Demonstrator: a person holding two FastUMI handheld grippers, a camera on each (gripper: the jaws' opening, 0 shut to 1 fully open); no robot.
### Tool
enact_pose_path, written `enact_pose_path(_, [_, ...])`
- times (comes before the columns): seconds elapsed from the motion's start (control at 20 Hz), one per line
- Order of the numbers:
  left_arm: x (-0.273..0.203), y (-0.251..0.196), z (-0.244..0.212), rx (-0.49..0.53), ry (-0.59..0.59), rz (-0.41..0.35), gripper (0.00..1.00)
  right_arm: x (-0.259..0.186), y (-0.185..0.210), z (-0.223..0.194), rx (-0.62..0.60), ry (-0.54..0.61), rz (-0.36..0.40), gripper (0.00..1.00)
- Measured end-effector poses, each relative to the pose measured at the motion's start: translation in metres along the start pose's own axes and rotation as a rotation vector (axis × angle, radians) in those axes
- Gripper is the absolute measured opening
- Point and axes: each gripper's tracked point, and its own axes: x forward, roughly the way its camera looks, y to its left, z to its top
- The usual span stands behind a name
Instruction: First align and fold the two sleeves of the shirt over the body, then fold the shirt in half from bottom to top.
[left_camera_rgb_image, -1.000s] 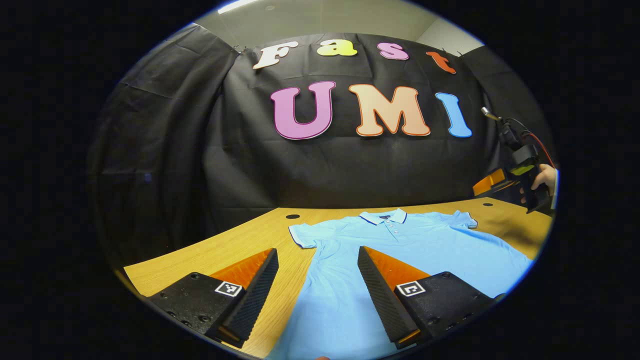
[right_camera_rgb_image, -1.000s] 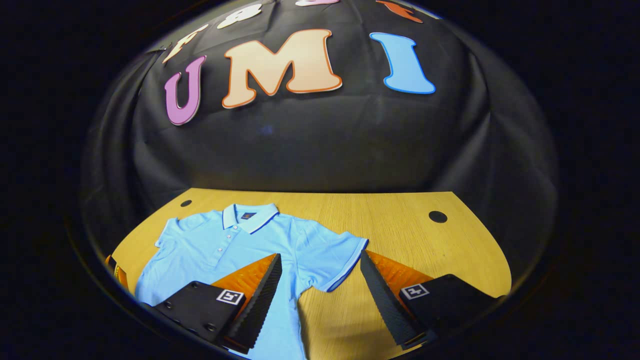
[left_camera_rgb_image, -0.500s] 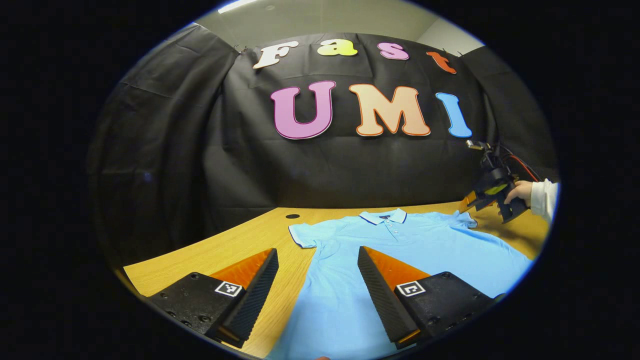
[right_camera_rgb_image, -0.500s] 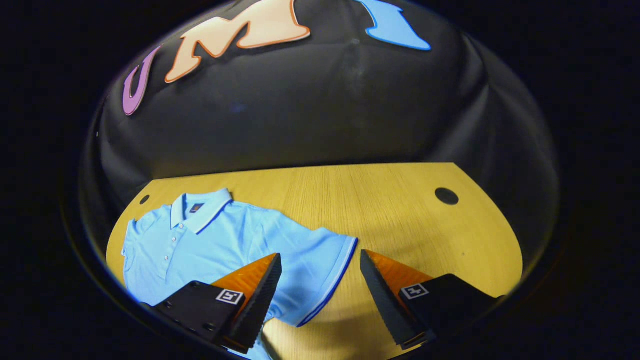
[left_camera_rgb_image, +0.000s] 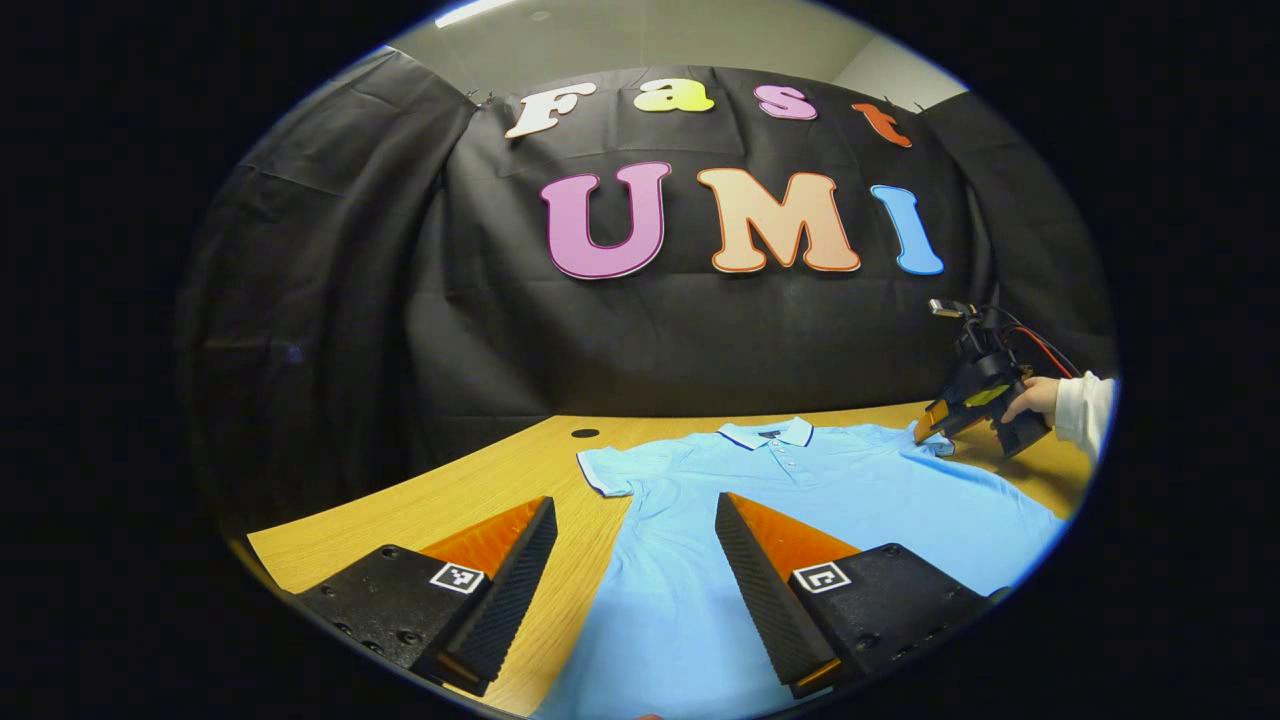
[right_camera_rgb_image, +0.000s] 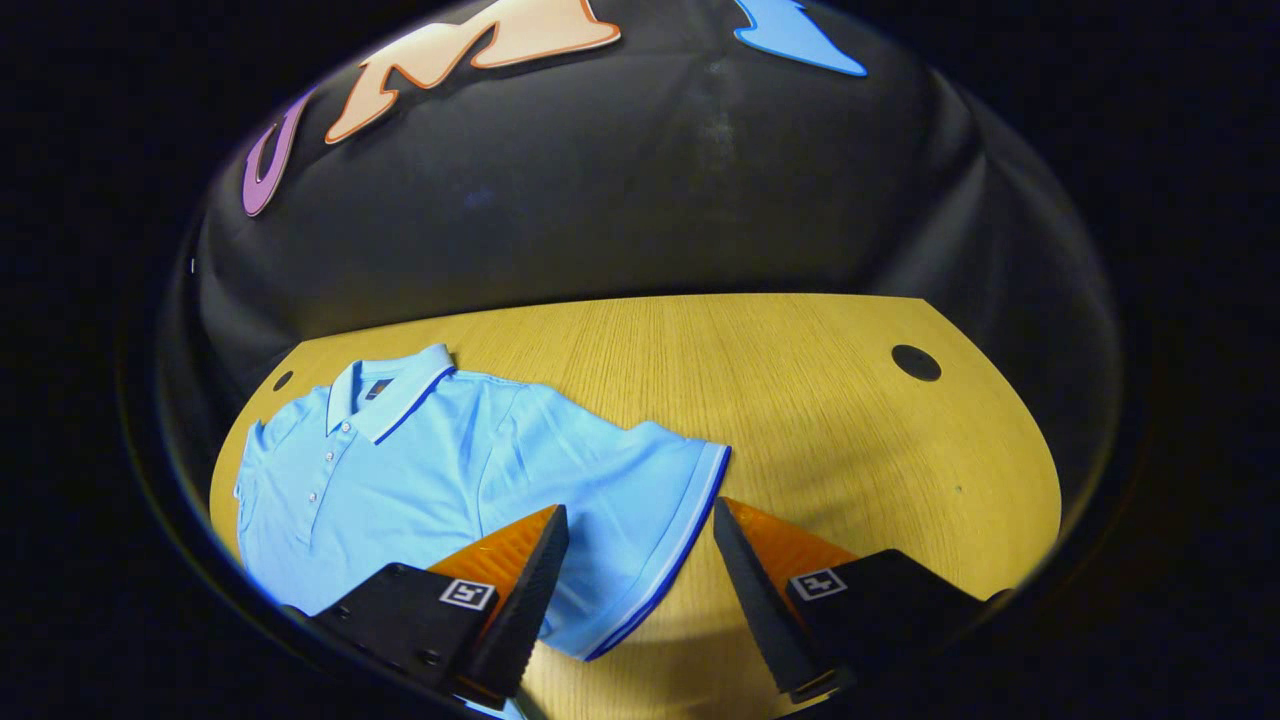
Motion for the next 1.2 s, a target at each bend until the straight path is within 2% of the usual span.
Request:
enact_pose_path(0.05, [0.000, 0.000, 0.000, 0.000, 0.000, 0.000, 0.95, 0.000, -0.002, 0.000, -0.007, -0.002, -0.009, 0.79])
enact_pose_path(0.1, [0.000, 0.000, 0.000, 0.000, 0.000, 0.000, 0.95, 0.000, -0.003, 0.001, -0.015, -0.007, -0.012, 0.71])
enact_pose_path(0.15, [0.000, 0.000, 0.000, 0.000, 0.000, 0.000, 0.95, -0.002, 0.000, 0.001, -0.012, -0.004, -0.006, 0.57])
enact_pose_path(0.2, [0.000, 0.000, 0.000, 0.000, 0.000, 0.000, 0.95, -0.002, 0.000, 0.001, -0.009, -0.003, -0.003, 0.55])
enact_pose_path(0.35, [0.000, 0.000, 0.001, -0.001, 0.000, 0.001, 0.96, -0.001, 0.006, 0.000, -0.001, 0.001, 0.012, 0.24])
enact_pose_path(0.45, [0.000, 0.000, 0.000, -0.001, 0.000, 0.001, 0.95, -0.002, 0.007, -0.001, -0.009, 0.002, 0.007, 0.12])
enact_pose_path(0.5, [0.000, 0.000, 0.000, -0.001, 0.000, 0.001, 0.95, -0.002, 0.007, 0.000, -0.008, 0.005, 0.003, 0.12])
enact_pose_path(0.55, [0.000, 0.000, 0.000, -0.001, 0.000, 0.001, 0.96, -0.003, 0.008, -0.001, -0.004, 0.008, 0.001, 0.02])
enact_pose_path(0.75, [0.000, 0.000, 0.001, -0.001, 0.000, 0.000, 0.95, -0.014, 0.014, 0.014, -0.029, -0.043, -0.010, 0.04])
enact_pose_path(0.85, [-0.001, 0.000, 0.000, -0.001, 0.000, 0.000, 0.96, -0.026, 0.028, 0.028, -0.021, -0.087, 0.024, 0.03])
enact_pose_path(1.0, [-0.001, 0.000, 0.000, -0.001, 0.001, 0.000, 0.96, -0.046, 0.074, 0.039, 0.016, -0.128, 0.144, 0.03])
enact_pose_path(1.2, [-0.001, 0.000, 0.000, -0.001, 0.001, 0.000, 0.95, -0.061, 0.146, 0.027, 0.023, -0.132, 0.321, 0.03])
